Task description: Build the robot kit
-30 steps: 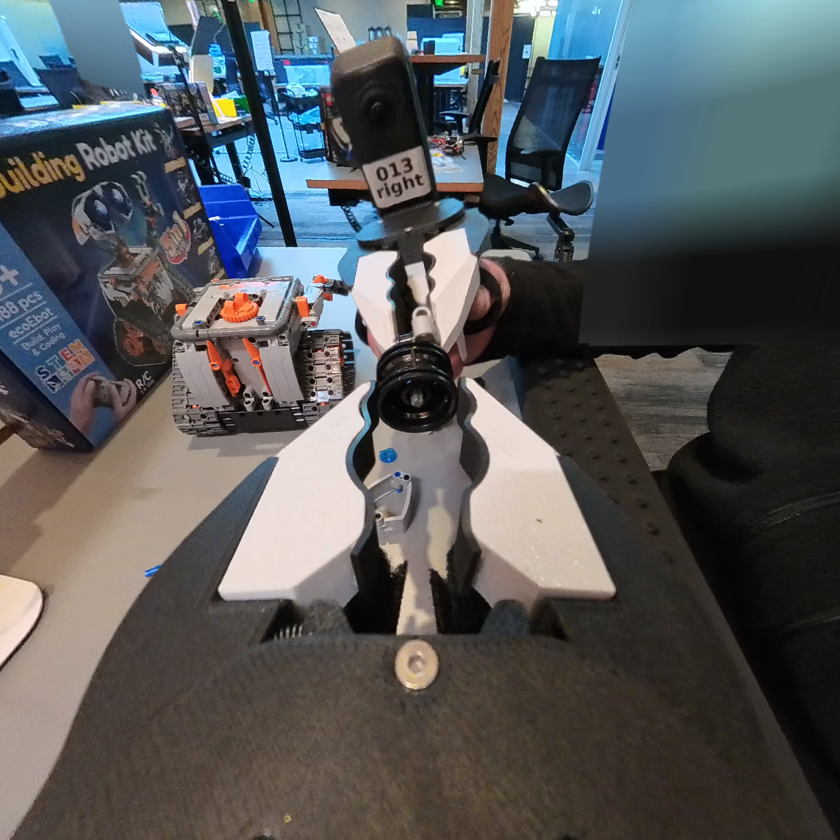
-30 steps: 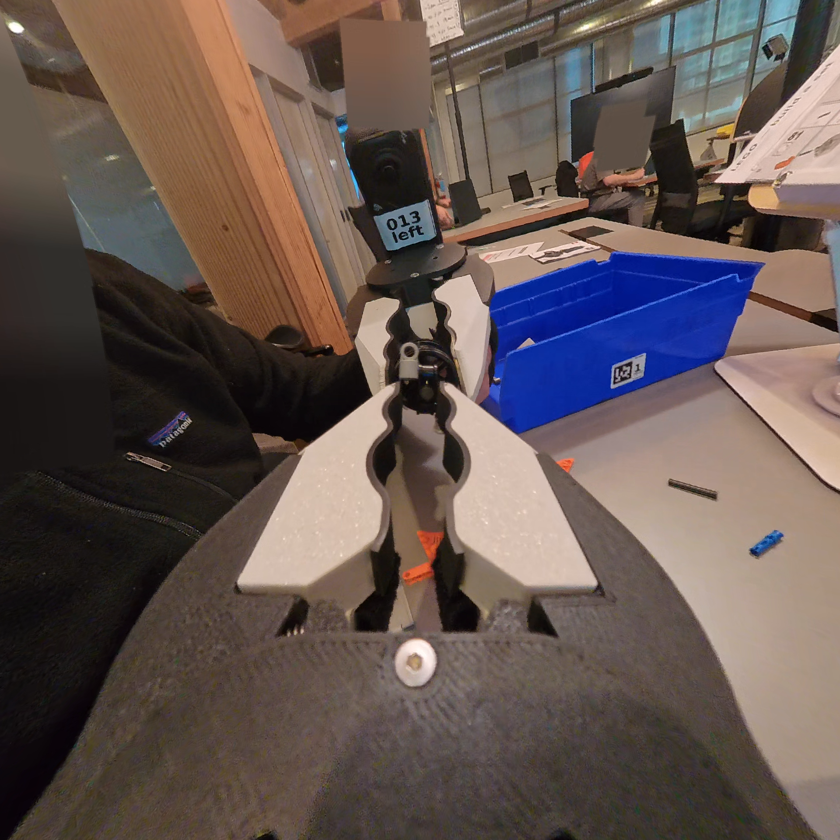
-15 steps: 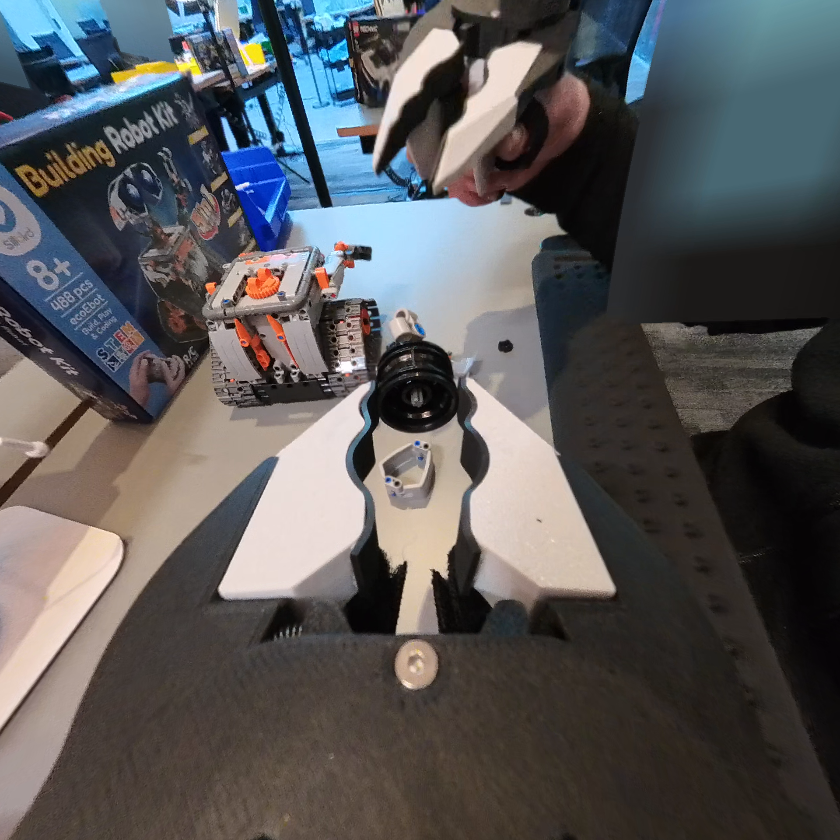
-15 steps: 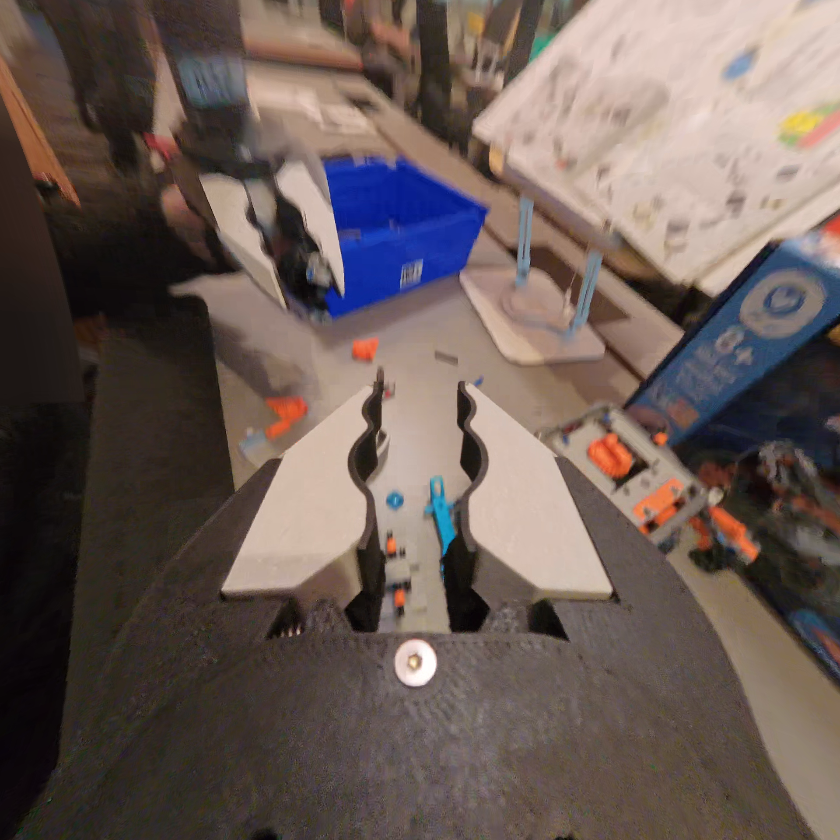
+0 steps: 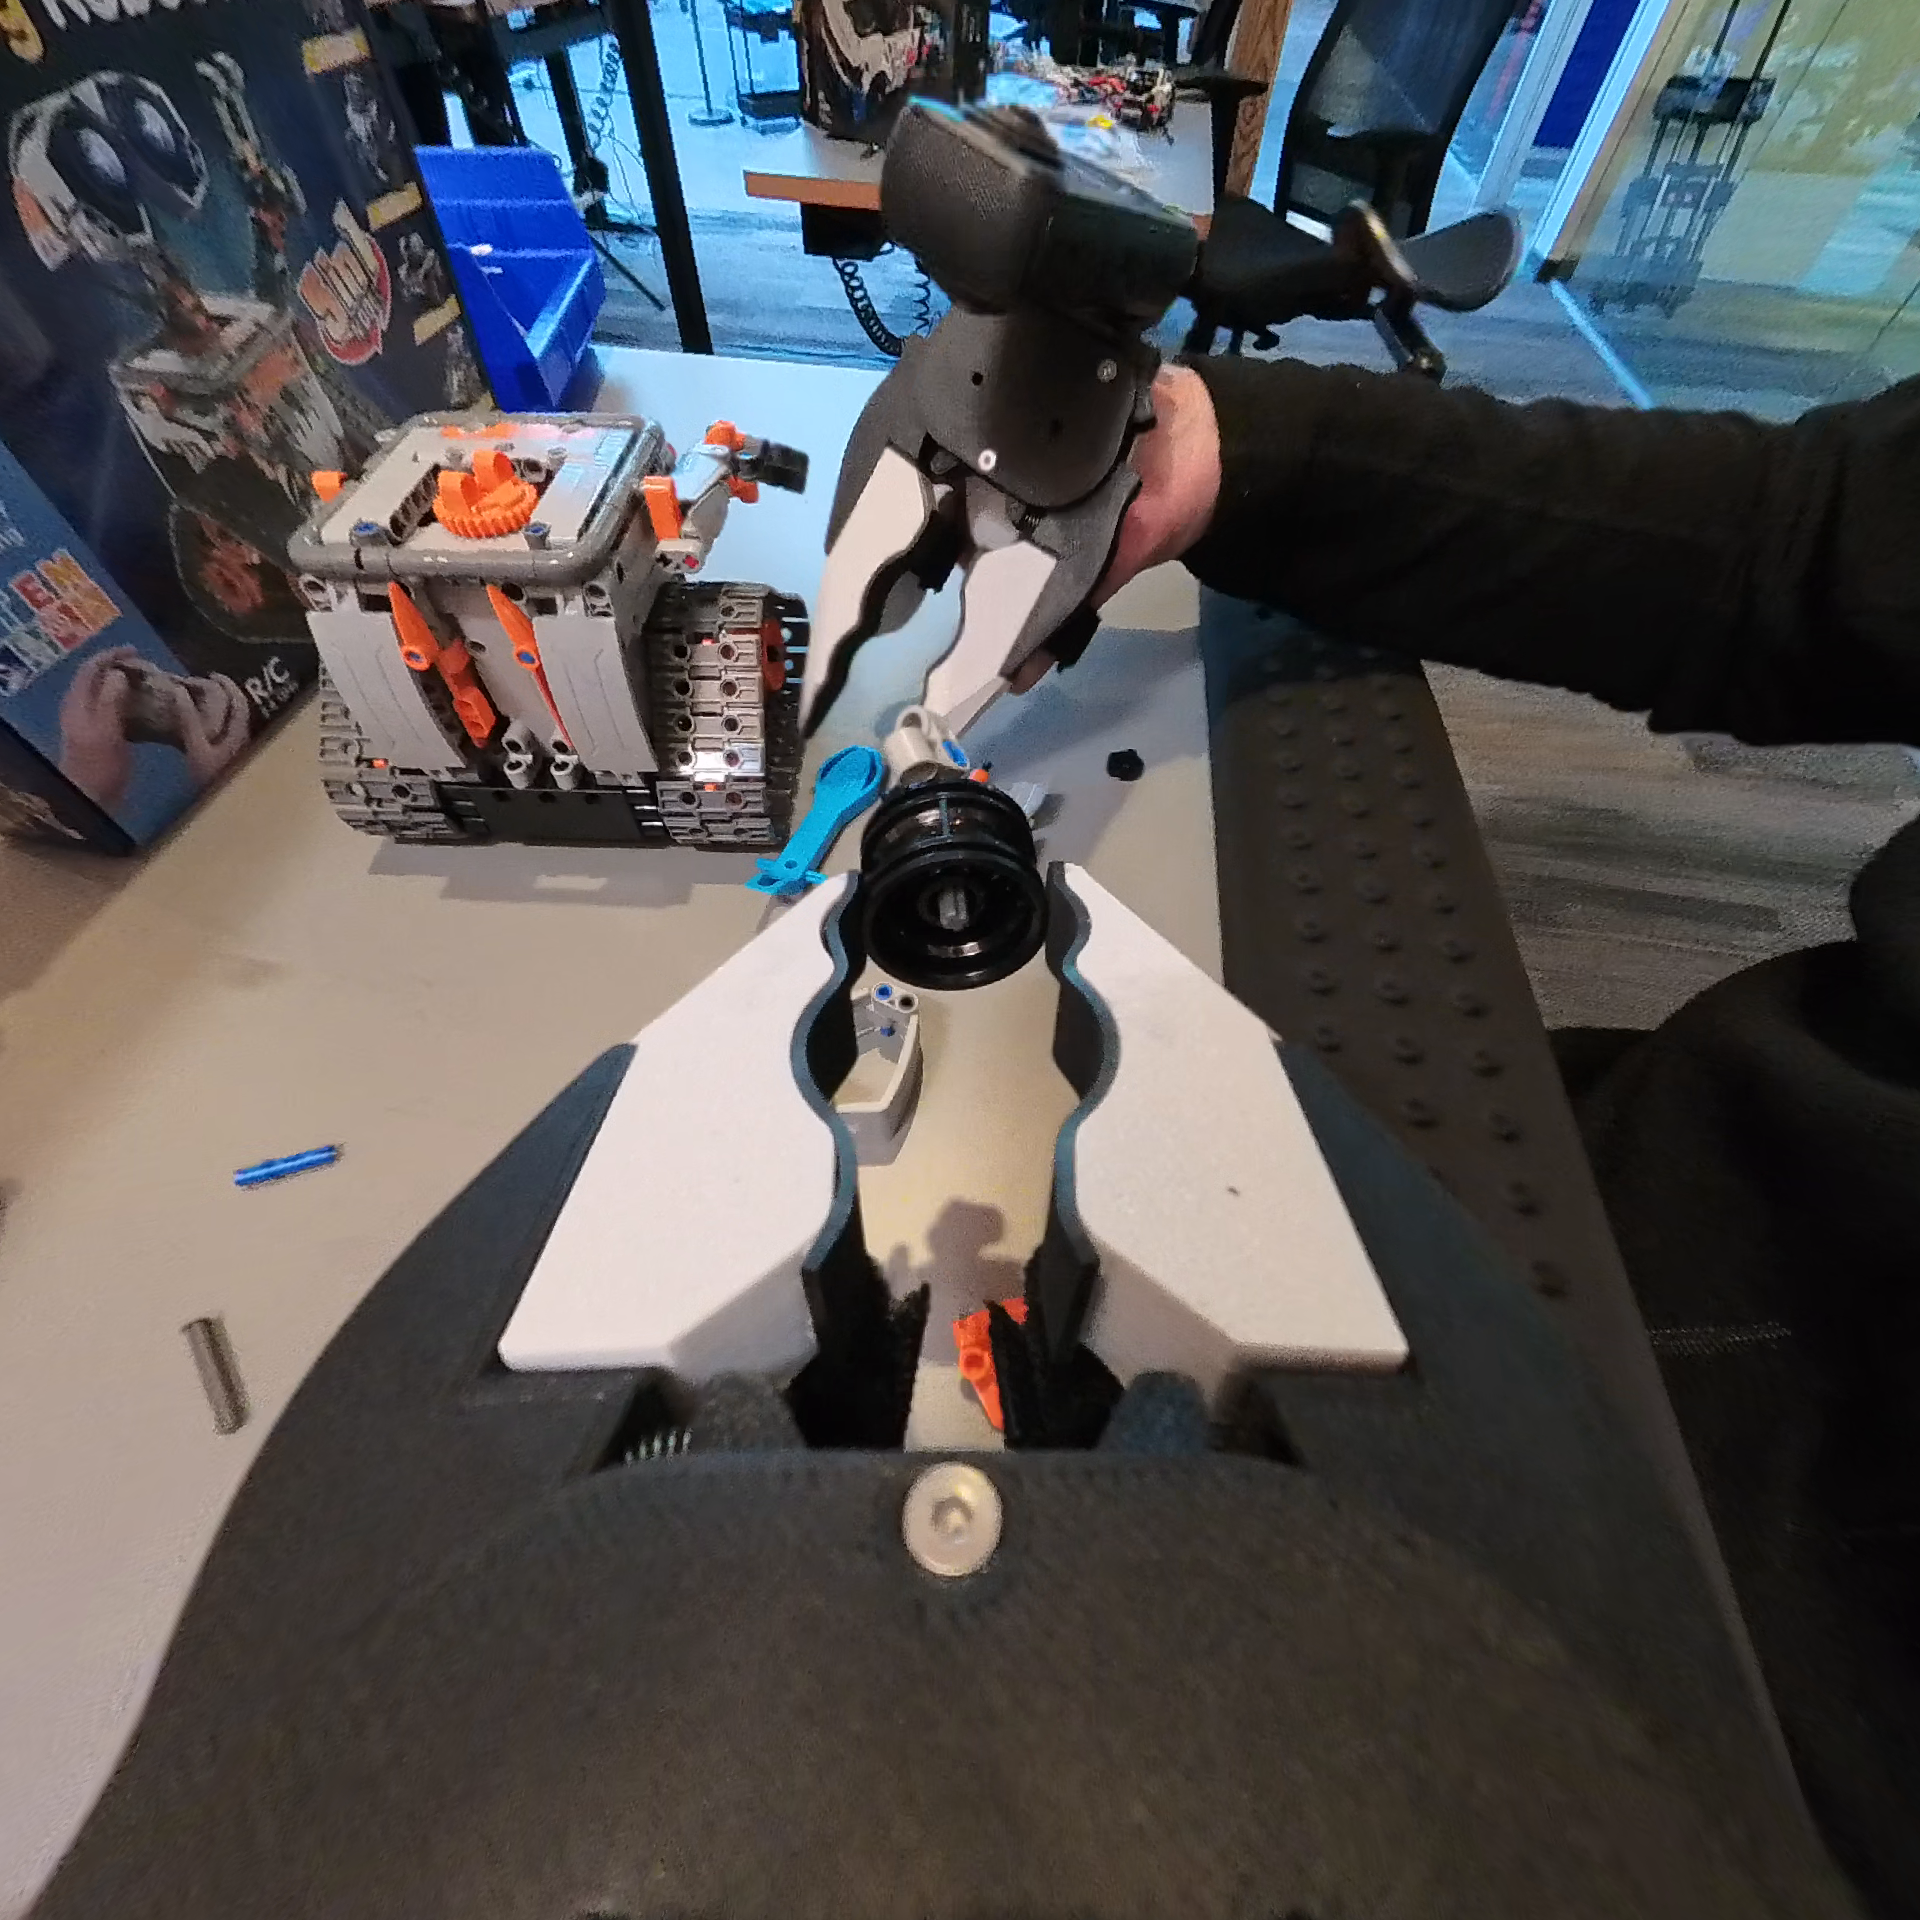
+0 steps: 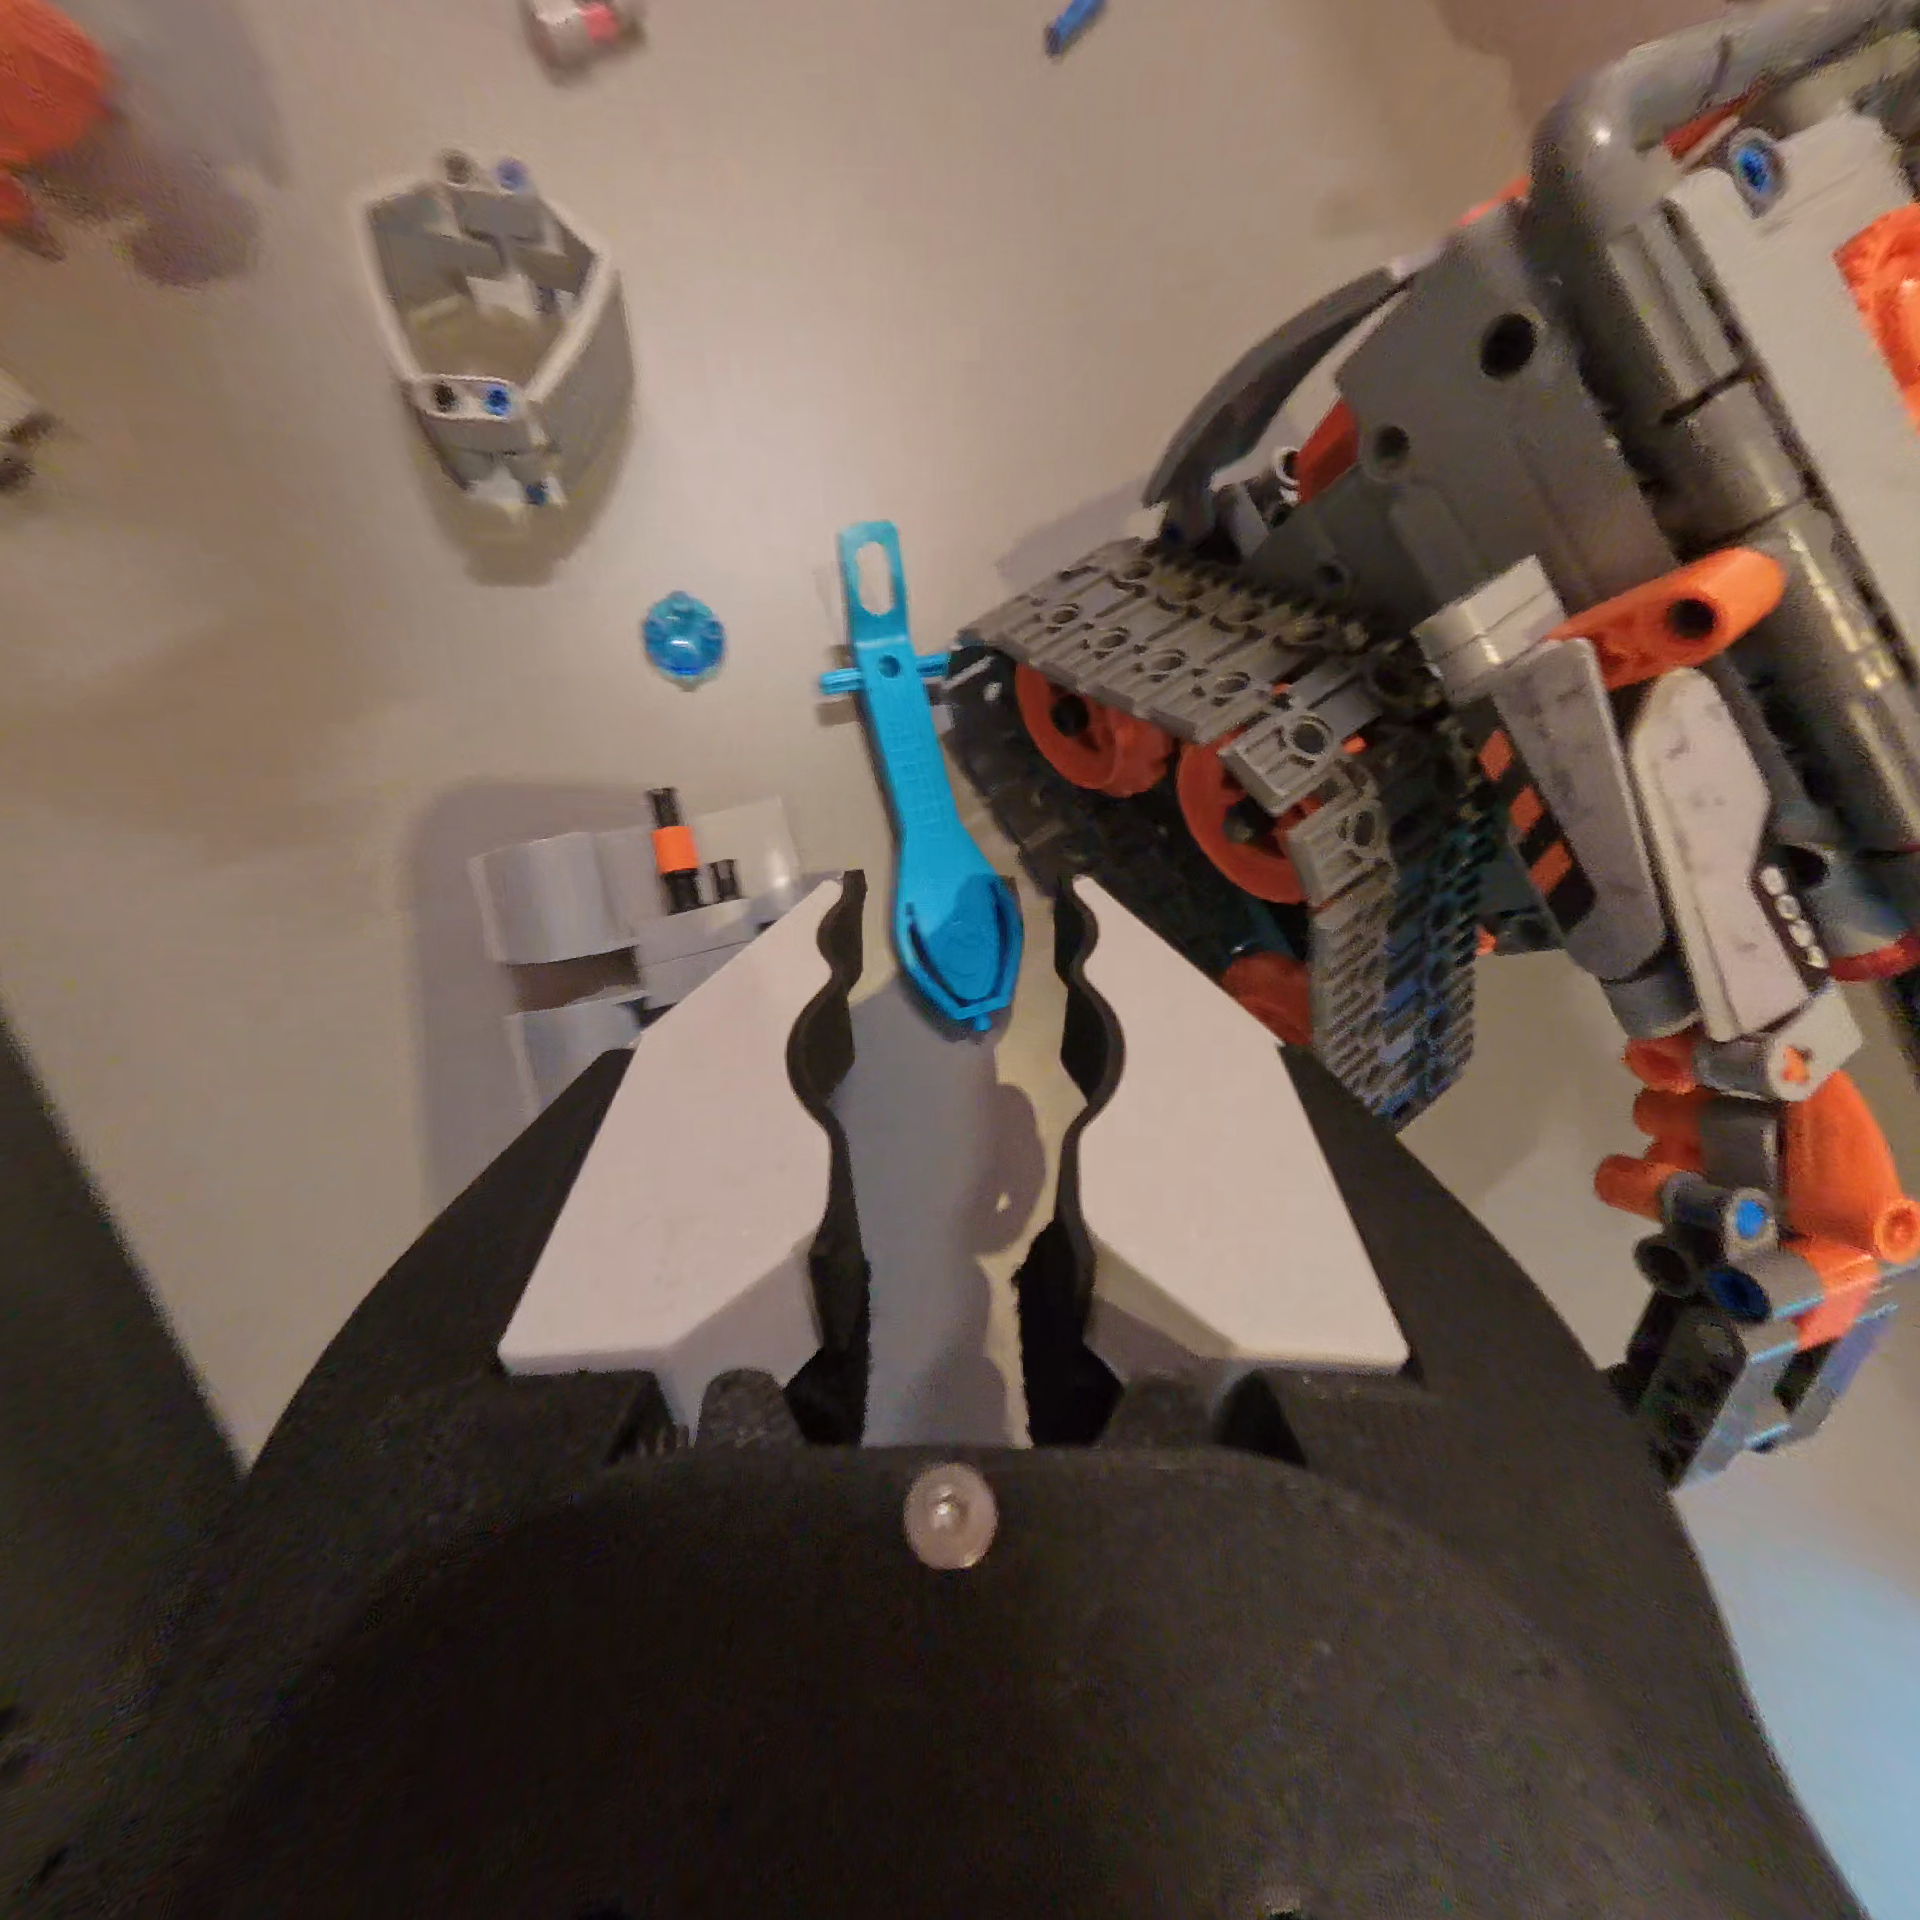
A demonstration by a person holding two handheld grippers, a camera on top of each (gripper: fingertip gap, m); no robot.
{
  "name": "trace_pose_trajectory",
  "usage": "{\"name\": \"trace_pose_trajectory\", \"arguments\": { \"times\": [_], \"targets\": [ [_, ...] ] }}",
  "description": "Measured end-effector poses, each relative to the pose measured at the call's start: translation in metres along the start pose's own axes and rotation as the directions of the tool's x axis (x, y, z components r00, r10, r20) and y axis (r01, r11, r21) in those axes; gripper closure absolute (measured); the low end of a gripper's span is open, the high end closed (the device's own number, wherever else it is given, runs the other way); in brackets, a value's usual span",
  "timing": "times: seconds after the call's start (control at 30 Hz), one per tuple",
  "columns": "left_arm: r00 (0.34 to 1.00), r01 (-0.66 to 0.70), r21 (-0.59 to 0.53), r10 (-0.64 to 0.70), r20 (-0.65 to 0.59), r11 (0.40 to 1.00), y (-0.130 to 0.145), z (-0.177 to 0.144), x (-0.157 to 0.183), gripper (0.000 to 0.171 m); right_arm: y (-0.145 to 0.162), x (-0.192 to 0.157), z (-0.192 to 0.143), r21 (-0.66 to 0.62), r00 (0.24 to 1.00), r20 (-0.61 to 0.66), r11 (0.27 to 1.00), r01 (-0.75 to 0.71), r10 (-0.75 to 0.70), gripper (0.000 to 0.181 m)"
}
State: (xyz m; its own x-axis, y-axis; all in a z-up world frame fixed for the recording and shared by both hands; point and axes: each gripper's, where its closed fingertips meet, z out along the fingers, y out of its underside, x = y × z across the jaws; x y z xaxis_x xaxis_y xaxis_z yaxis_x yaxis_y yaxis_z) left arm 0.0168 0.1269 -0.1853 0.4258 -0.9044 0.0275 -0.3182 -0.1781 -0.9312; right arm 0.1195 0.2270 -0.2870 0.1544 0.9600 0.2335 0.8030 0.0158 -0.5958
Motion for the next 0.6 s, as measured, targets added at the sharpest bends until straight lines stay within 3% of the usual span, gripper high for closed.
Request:
{"name": "trace_pose_trajectory", "arguments": {
  "times": [0.13, 0.3, 0.47, 0.6],
  "targets": [
    [0.998, 0.054, 0.004, -0.054, -0.024, 0.999, 0.003, 0.008, -0.004, 0.139, 0.006, -0.001, 0.013, -0.005, 0.993, 0.069, 0.995, -0.098, 0.098, 0.142],
    [0.992, 0.109, 0.055, -0.105, -0.074, 0.992, -0.001, 0.008, -0.004, 0.139, 0.005, -0.005, 0.017, 0.039, 0.97, 0.159, 0.981, -0.191, 0.182, 0.158],
    [0.994, 0.098, 0.069, -0.094, -0.058, 0.993, -0.003, 0.007, -0.007, 0.14, 0.007, -0.005, 0.011, 0.019, 0.983, 0.115, 0.989, -0.144, 0.141, 0.159],
    [0.996, 0.081, 0.095, -0.076, -0.047, 0.992, -0.006, 0.006, -0.01, 0.14, -0.014, -0.015, -0.012, 0.093, 0.993, 0.074, 0.991, -0.094, 0.088, 0.159]
  ]
}}
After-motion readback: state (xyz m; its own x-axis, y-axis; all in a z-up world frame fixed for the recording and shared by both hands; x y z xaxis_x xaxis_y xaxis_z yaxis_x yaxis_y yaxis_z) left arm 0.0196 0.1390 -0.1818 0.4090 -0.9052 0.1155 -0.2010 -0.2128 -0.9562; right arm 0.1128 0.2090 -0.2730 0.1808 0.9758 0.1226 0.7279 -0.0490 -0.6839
